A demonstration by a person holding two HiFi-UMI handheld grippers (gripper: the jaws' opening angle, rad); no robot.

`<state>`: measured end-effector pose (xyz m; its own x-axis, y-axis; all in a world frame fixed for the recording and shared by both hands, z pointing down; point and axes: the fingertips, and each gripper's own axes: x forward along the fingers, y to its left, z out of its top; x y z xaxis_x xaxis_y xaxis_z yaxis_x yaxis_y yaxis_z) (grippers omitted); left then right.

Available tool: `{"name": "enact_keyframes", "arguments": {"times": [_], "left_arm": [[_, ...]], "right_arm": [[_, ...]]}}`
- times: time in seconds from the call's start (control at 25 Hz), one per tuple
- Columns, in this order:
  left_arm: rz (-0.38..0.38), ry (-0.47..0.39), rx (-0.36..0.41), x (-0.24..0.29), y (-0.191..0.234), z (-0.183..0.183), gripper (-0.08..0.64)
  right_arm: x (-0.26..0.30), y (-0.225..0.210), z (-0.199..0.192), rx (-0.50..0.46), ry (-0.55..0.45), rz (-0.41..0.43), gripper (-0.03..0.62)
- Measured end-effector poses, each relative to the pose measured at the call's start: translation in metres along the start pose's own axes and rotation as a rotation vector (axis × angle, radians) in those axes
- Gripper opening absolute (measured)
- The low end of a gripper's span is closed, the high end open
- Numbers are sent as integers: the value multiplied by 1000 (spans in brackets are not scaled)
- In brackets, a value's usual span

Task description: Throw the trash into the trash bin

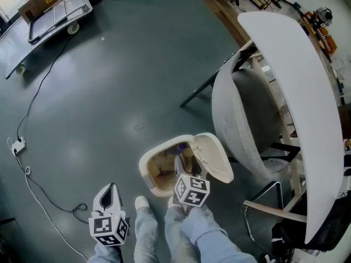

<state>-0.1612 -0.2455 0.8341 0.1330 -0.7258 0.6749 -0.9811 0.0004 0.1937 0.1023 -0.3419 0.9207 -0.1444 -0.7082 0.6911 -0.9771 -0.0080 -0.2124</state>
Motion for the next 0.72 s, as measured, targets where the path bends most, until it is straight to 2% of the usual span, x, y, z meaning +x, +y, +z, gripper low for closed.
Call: {"name": "enact_keyframes", "arguments": {"times": [0.32,0.48,0.6,0.72], "left_arm": [[-15,-18,0,-7,-12,13,9],[-37,-31,5,-18,-19,32,9],[-57,-57,17,-31,-31,57,9],[-75,-85,37,-50,-47,87,9]], "right_arm": [[-21,-1,7,3,0,-2,249],[-42,13,17,-11,10,14,238],[-67,26,34,-38,14,45,198],[-102,36,55,-83,17,72,115]]}}
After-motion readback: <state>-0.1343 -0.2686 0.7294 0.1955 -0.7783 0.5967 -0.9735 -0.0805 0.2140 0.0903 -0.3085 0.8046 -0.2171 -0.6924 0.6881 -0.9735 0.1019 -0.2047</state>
